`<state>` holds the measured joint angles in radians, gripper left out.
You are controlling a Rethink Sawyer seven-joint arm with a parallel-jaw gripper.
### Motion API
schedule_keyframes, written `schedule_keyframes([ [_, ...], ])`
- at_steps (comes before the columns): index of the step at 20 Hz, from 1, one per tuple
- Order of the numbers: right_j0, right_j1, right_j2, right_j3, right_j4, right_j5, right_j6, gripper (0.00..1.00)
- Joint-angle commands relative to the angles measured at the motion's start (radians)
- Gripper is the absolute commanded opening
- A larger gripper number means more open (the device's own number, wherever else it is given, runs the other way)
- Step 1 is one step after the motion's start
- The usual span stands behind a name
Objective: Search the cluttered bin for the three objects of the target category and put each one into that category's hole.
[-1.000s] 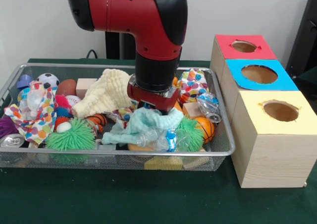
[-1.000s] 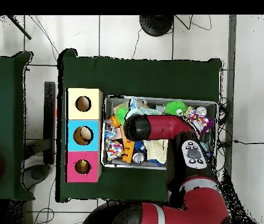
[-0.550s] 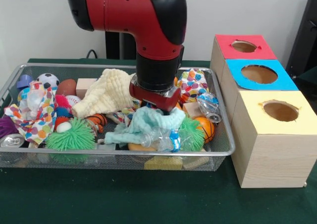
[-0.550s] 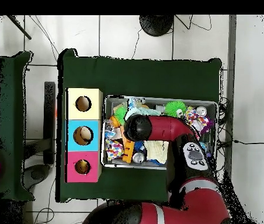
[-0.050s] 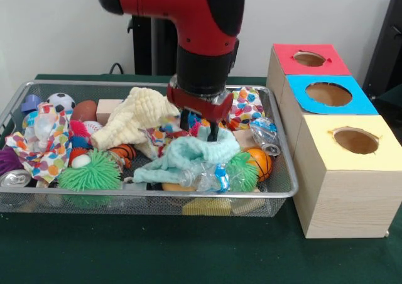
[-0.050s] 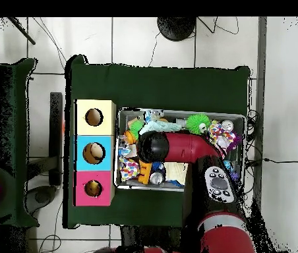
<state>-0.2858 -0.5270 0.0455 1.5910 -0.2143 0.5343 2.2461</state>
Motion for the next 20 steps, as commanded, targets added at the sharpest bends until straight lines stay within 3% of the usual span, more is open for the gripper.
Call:
schedule_keyframes([
  [1,0.024,-0.141,0.009,0.172,0.082,0.193,0.096,1.00],
  [5,0.010,-0.172,0.006,0.181,0.098,0.215,0.080,1.00],
  [8,0.005,-0.177,-0.013,0.155,0.044,0.179,0.034,1.00],
  [15,-0.013,-0.118,-0.061,0.100,-0.136,-0.022,-0.029,1.00],
  [20,-0.054,-0.084,-0.050,0.071,-0.198,-0.053,-0.071,1.00],
])
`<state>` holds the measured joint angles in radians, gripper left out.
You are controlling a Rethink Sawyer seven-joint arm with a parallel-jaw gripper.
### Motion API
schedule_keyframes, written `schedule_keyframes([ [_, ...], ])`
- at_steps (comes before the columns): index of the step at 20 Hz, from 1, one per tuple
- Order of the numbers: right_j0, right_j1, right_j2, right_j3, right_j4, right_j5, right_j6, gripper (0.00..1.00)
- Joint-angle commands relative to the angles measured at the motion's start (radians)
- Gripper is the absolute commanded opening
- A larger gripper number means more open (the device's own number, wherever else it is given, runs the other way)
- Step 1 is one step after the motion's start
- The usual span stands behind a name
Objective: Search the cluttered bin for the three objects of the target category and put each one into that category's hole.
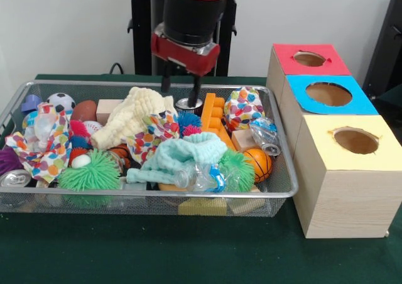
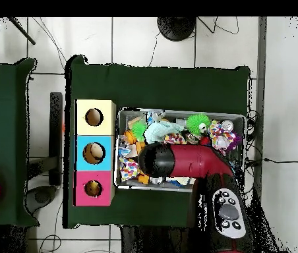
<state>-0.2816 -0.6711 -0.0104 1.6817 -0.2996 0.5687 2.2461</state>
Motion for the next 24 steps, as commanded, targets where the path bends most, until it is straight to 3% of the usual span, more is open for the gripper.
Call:
schedule_keyframes([
  [1,-0.062,0.055,0.009,-0.020,-0.124,-0.085,-0.080,1.00],
  [12,-0.159,0.020,0.075,-0.047,-0.173,0.005,-0.172,1.00],
  [16,-0.191,0.060,0.092,-0.056,-0.195,-0.025,-0.172,1.00],
  [24,-0.229,0.207,0.123,-0.063,-0.229,-0.125,-0.116,1.00],
])
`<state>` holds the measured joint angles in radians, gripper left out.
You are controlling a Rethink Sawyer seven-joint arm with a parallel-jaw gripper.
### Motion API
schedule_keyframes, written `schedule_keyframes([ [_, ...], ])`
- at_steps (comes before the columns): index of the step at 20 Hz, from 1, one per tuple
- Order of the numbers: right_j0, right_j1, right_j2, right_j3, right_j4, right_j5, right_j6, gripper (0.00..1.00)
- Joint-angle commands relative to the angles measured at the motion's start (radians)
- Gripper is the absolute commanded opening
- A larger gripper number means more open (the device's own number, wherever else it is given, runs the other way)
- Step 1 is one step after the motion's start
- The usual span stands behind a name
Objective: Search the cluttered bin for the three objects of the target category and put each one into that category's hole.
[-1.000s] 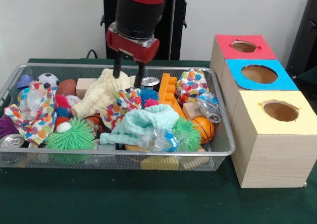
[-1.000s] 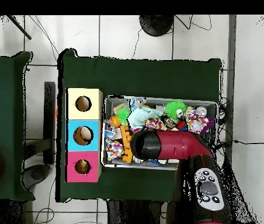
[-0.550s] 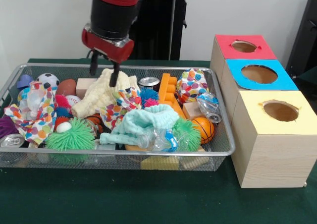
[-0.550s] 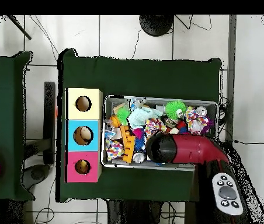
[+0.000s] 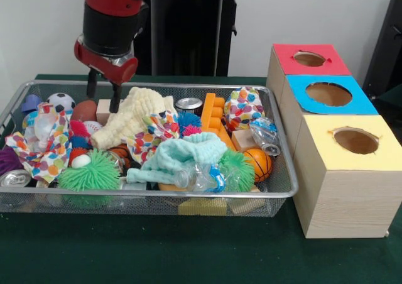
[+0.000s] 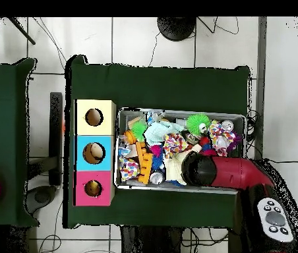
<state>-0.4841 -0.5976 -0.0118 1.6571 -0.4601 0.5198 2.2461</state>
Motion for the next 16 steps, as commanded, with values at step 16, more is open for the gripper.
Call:
schedule_keyframes([
  [16,-0.062,0.213,0.204,-0.027,-0.069,-0.201,-0.055,1.00],
])
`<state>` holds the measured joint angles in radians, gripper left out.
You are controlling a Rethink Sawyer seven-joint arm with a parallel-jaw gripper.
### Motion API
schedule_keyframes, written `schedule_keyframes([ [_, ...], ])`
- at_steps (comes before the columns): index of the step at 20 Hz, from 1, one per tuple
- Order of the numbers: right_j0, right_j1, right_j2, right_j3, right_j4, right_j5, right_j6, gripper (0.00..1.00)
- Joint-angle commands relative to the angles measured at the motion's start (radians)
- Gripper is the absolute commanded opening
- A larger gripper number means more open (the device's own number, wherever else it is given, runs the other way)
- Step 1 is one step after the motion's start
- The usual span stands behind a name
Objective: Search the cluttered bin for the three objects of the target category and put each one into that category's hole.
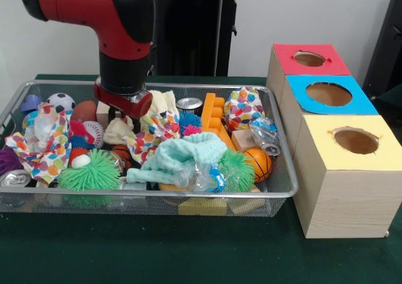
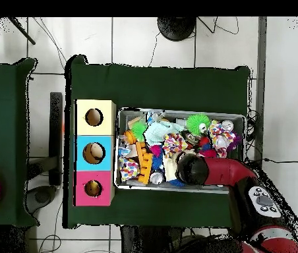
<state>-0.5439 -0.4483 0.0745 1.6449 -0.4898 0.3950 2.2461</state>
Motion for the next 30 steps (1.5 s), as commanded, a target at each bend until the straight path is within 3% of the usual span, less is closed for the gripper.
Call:
schedule_keyframes([
  [1,0.027,0.053,0.091,-0.027,-0.058,-0.095,-0.037,1.00],
  [4,0.133,0.024,-0.022,-0.073,-0.101,-0.144,0.038,1.00],
  [8,0.169,0.010,-0.062,-0.077,-0.100,-0.176,0.064,1.00],
  [12,0.121,0.028,-0.008,-0.011,-0.022,-0.154,0.077,1.00],
  [15,0.041,0.078,0.077,0.050,0.066,-0.138,0.101,1.00],
  [18,0.026,0.073,0.101,0.121,0.149,-0.108,0.152,1.00],
  [24,0.030,0.039,0.120,0.199,0.280,-0.022,0.167,1.00],
  [27,0.118,-0.010,0.042,0.214,0.301,-0.002,0.187,1.00],
  [30,0.283,-0.086,-0.112,0.184,0.286,0.064,0.209,1.00],
])
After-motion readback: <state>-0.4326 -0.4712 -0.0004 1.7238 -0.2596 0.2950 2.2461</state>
